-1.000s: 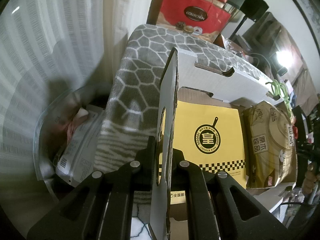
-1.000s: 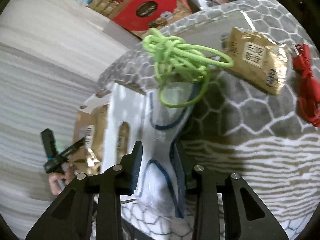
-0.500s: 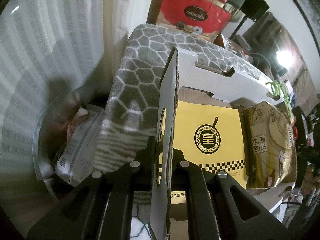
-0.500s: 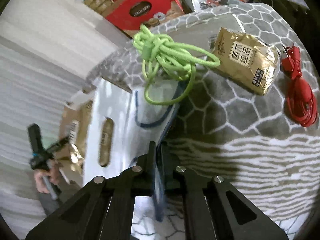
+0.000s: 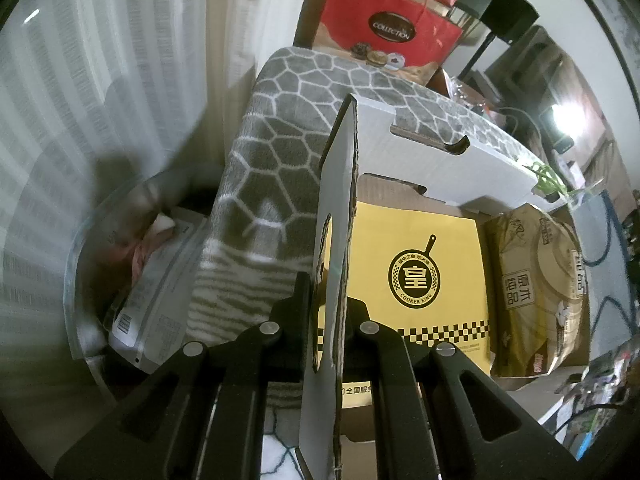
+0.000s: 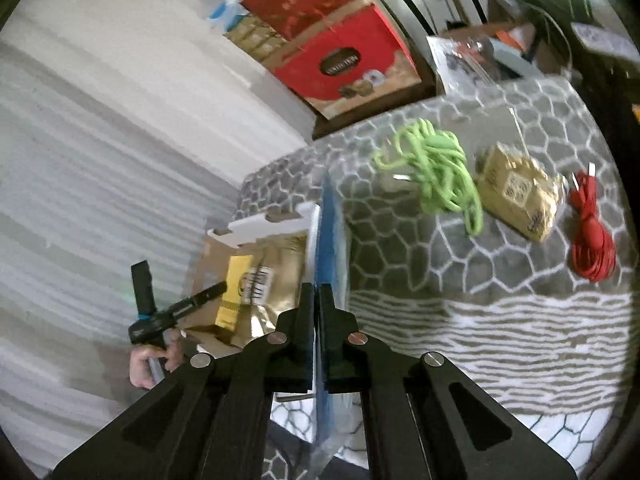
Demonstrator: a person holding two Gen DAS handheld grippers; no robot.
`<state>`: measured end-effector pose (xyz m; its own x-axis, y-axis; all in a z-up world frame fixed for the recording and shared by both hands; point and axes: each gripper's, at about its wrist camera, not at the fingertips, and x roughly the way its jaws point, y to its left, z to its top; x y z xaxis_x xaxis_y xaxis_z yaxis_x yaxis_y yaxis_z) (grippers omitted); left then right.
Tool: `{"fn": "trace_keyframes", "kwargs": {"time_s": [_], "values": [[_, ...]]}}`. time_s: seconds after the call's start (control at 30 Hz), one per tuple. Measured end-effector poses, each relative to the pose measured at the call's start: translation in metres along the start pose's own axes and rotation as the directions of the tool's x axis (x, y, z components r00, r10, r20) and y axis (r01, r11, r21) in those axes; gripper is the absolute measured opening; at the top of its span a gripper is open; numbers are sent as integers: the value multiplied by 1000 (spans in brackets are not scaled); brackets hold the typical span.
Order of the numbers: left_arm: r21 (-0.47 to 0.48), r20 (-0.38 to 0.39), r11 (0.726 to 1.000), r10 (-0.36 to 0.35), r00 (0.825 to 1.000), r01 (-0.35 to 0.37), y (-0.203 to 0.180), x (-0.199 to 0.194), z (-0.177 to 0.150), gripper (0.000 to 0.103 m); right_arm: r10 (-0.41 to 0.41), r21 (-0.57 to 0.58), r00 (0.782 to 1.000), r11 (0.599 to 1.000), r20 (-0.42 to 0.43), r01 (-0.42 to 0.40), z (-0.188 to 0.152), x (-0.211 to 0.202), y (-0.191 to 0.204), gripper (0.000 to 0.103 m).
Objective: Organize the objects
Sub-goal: 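Grasp the white bag with blue lines with the right gripper, then lift the white-blue bag and carry it over the tray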
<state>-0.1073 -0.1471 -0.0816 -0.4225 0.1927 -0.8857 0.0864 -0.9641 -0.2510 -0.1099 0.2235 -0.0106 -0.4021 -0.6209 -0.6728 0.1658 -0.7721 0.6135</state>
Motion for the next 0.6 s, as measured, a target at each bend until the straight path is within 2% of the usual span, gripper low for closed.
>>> {"fn": "trace_keyframes", "kwargs": {"time_s": [0.27,0.47,0.6], "values": [[-9,-2,1000,-9,1000,9,1,0,-1,9,-38,-161,998,986,49,45,9,1,57,1],[-6,-8,1000,-9,1000,9,0,0,-1,9,-6,-218,1000,976,22,11,17,35,96,1],[-9,-8,1000,-11,1000,11,1,0,1,9,32,-228,999,973,-34,-39,17,74,117,3]]}}
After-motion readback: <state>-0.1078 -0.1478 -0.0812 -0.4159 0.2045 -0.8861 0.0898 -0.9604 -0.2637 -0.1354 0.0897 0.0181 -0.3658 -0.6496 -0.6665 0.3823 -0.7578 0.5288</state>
